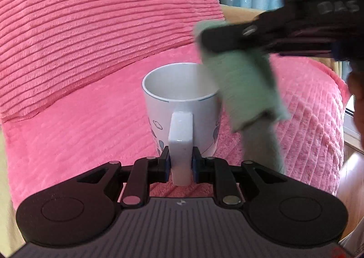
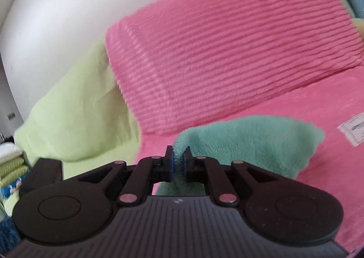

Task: Clean container
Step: 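Hold the mug with the left tool while the right tool wipes around its rim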

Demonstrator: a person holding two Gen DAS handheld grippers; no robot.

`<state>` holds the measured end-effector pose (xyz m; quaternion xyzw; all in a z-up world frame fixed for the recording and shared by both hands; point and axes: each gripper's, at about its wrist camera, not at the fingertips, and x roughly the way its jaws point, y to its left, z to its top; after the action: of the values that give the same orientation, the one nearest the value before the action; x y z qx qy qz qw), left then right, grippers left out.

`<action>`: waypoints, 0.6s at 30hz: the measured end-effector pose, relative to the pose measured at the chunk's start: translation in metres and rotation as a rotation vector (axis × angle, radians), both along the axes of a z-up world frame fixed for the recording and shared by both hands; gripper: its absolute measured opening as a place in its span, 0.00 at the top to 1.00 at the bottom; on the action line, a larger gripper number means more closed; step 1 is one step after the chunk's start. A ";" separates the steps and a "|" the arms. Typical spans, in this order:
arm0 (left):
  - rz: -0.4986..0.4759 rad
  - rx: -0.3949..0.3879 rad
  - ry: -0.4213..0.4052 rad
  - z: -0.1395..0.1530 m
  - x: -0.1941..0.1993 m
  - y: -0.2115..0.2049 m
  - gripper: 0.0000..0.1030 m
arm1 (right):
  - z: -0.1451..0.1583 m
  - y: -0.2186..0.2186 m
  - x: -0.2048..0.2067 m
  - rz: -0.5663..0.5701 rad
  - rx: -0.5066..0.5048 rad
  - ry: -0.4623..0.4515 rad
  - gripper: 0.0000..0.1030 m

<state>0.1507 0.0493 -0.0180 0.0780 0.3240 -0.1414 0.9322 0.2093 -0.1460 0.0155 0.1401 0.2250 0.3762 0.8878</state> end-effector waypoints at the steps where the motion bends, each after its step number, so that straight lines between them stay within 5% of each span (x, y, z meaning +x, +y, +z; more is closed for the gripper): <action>1: 0.001 -0.005 0.001 0.000 0.001 0.001 0.80 | -0.002 0.005 0.003 -0.002 -0.028 0.012 0.94; 10: 0.015 -0.005 0.045 -0.003 0.005 0.003 0.68 | -0.014 -0.007 0.007 0.039 0.028 0.283 0.94; 18: -0.081 0.200 -0.103 -0.009 -0.016 -0.026 0.71 | -0.025 -0.032 -0.004 0.017 0.002 0.343 0.94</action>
<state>0.1352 0.0230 -0.0267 0.1909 0.2846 -0.1418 0.9287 0.2051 -0.1781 -0.0098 0.2011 0.3742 0.3545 0.8330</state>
